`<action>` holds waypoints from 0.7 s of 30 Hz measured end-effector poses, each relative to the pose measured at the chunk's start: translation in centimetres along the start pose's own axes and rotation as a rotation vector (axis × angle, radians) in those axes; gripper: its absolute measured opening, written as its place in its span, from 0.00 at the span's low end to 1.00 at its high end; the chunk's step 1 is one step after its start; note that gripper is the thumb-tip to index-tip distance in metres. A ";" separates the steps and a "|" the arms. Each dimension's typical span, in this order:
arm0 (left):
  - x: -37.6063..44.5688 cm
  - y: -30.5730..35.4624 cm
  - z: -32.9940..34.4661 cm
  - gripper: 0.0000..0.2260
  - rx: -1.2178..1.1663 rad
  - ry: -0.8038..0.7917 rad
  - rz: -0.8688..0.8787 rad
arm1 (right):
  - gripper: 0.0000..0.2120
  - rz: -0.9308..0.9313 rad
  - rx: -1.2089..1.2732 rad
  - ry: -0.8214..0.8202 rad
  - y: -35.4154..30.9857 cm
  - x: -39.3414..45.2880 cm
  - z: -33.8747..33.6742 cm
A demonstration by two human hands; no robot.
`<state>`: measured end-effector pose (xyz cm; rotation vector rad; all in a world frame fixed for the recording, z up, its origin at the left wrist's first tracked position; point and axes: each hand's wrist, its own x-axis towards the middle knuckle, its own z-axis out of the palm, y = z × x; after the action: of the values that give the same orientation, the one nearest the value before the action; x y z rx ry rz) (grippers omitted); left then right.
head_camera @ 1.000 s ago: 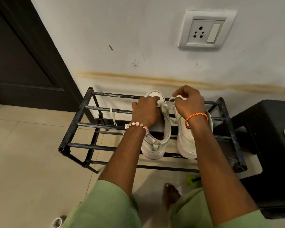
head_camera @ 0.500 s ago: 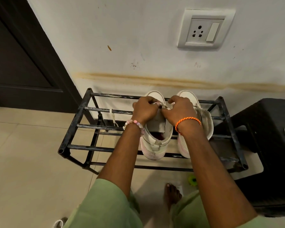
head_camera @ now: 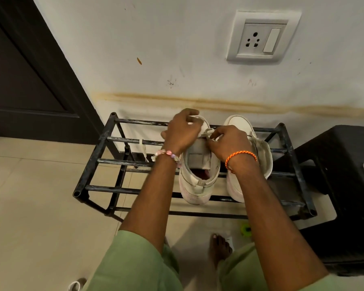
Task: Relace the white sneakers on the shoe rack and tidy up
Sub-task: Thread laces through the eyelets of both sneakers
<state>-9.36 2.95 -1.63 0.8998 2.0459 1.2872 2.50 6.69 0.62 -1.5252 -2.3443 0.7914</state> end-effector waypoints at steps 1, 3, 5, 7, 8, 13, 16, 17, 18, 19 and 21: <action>-0.1 0.0 0.7 0.14 0.112 -0.056 0.021 | 0.08 -0.003 0.000 -0.006 0.0 0.0 -0.1; -0.3 -0.3 1.8 0.19 0.304 -0.116 0.017 | 0.08 0.005 0.001 -0.027 0.2 0.1 -0.4; -0.2 -0.8 2.2 0.19 0.422 -0.091 0.003 | 0.09 0.008 0.011 -0.042 0.4 0.1 -0.7; -0.1 -1.1 2.0 0.15 0.450 -0.059 0.014 | 0.10 0.004 0.013 -0.046 0.6 0.1 -0.8; -0.1 -1.1 1.9 0.14 0.421 -0.053 0.031 | 0.09 0.006 0.011 -0.051 0.6 0.1 -0.8; -0.5 -0.6 1.8 0.07 0.435 0.037 0.092 | 0.11 0.015 0.031 -0.064 0.6 0.2 -0.7; -0.3 -0.3 1.5 0.09 0.015 -0.031 -0.027 | 0.10 0.022 0.050 -0.067 0.8 0.3 -0.7; -0.1 -0.2 1.2 0.11 -0.163 -0.014 -0.111 | 0.09 0.023 0.054 -0.068 0.9 0.3 -0.7; 0.1 -0.1 0.9 0.12 -0.320 0.024 -0.202 | 0.09 0.026 0.059 -0.067 0.9 0.3 -0.6; 0.2 -0.1 0.5 0.14 -0.444 0.068 -0.289 | 0.08 0.029 0.064 -0.066 0.9 0.3 -0.6; 0.5 -0.2 0.2 0.14 -0.534 0.120 -0.370 | 0.08 0.032 0.079 -0.069 0.9 0.4 -0.6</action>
<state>-9.59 3.37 -1.89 0.1967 1.7076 1.5806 3.34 7.48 0.54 -1.5298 -2.3130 0.9469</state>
